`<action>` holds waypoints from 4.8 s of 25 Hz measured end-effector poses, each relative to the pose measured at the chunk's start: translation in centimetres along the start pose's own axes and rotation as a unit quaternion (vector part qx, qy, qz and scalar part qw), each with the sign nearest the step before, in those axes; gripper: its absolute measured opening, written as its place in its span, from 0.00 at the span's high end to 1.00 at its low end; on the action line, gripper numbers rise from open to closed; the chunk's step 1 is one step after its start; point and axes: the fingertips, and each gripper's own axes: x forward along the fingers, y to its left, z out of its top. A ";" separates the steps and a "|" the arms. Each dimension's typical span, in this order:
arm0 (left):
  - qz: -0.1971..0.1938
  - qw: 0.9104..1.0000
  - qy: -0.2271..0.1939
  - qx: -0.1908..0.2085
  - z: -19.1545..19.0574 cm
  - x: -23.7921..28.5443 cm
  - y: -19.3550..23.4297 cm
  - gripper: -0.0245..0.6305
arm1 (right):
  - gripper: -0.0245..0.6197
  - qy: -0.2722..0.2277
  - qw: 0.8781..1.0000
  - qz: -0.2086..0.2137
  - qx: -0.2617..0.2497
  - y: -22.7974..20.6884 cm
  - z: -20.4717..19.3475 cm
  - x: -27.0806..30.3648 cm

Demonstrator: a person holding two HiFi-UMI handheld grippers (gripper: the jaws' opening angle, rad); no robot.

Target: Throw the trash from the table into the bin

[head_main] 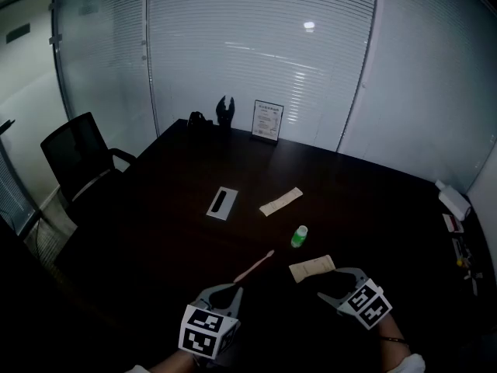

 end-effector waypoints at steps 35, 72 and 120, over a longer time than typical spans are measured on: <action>-0.091 0.996 0.020 -0.010 -0.3 6.5 4.1 0.96 | 0.84 0.150 0.985 0.087 -0.015 -1.7 -5.0 6.5; -0.300 0.929 0.168 0.137 -37.2 3.1 -42.9 0.96 | 0.83 0.110 0.876 -0.120 0.454 31.5 -59.0 -6.1; -0.246 0.966 -0.002 0.079 -12.9 -13.1 -42.7 0.96 | 0.95 -0.137 0.876 -0.308 0.344 23.9 -26.2 -34.7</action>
